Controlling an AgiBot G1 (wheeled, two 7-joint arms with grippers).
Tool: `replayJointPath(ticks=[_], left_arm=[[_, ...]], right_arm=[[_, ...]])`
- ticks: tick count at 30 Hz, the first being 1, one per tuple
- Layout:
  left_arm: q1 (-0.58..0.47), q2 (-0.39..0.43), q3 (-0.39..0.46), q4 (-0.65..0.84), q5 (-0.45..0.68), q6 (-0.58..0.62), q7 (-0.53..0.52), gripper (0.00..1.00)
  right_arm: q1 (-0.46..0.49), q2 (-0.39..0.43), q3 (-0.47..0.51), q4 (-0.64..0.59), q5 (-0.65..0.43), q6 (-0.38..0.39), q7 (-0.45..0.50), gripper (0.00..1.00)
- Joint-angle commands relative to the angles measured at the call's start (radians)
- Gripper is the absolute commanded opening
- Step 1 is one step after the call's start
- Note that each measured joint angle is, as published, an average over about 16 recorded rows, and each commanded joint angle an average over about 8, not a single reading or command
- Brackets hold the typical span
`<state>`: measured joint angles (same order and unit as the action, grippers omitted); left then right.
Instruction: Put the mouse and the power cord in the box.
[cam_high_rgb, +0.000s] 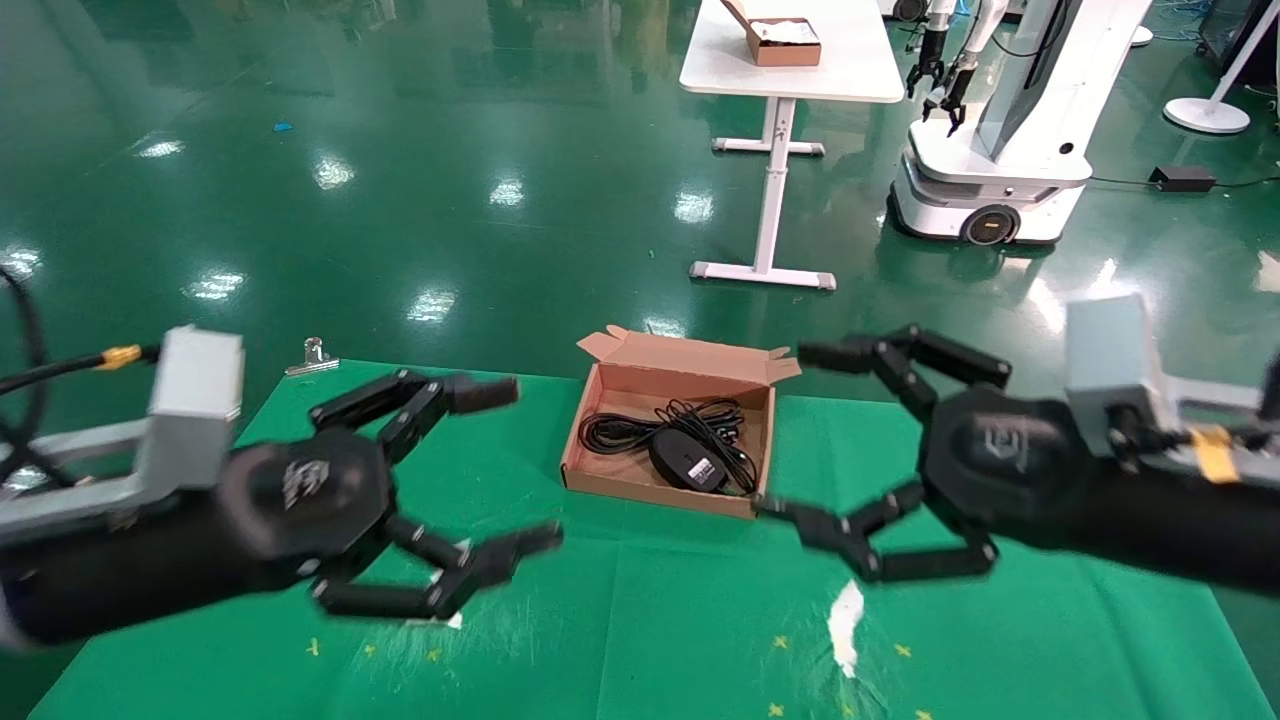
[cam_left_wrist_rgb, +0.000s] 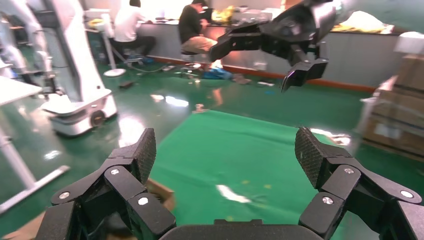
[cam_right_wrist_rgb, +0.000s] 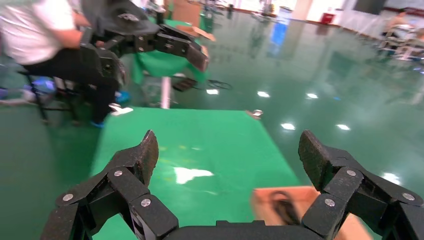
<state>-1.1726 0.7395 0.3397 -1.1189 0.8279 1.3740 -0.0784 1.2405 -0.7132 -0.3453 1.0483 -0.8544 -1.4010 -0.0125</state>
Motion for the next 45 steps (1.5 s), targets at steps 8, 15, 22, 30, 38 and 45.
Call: replayJointPath(ticks=[8,15,22,30,38,45], left_arm=[[0.083,-0.108,-0.051,-0.139,-0.082,0.103,-0.092,1.0],[0.106,-0.139,-0.064,-0.181,-0.106,0.132,-0.112,1.0],[0.105,-0.137,-0.064,-0.178,-0.106,0.131,-0.111,1.0],[0.102,-0.133,-0.062,-0.172,-0.102,0.127,-0.111,1.0],[0.1,-0.131,-0.061,-0.168,-0.1,0.124,-0.11,1.0],[0.099,-0.13,-0.061,-0.167,-0.099,0.123,-0.11,1.0]], right_arm=[[-0.123,0.076,0.049,0.175,0.092,-0.07,0.148,1.0],[-0.185,0.113,0.073,0.263,0.138,-0.106,0.215,1.0],[-0.187,0.115,0.075,0.264,0.141,-0.107,0.214,1.0],[-0.177,0.108,0.07,0.25,0.133,-0.101,0.207,1.0],[-0.171,0.105,0.068,0.243,0.128,-0.098,0.203,1.0],[-0.169,0.104,0.067,0.239,0.126,-0.096,0.202,1.0]])
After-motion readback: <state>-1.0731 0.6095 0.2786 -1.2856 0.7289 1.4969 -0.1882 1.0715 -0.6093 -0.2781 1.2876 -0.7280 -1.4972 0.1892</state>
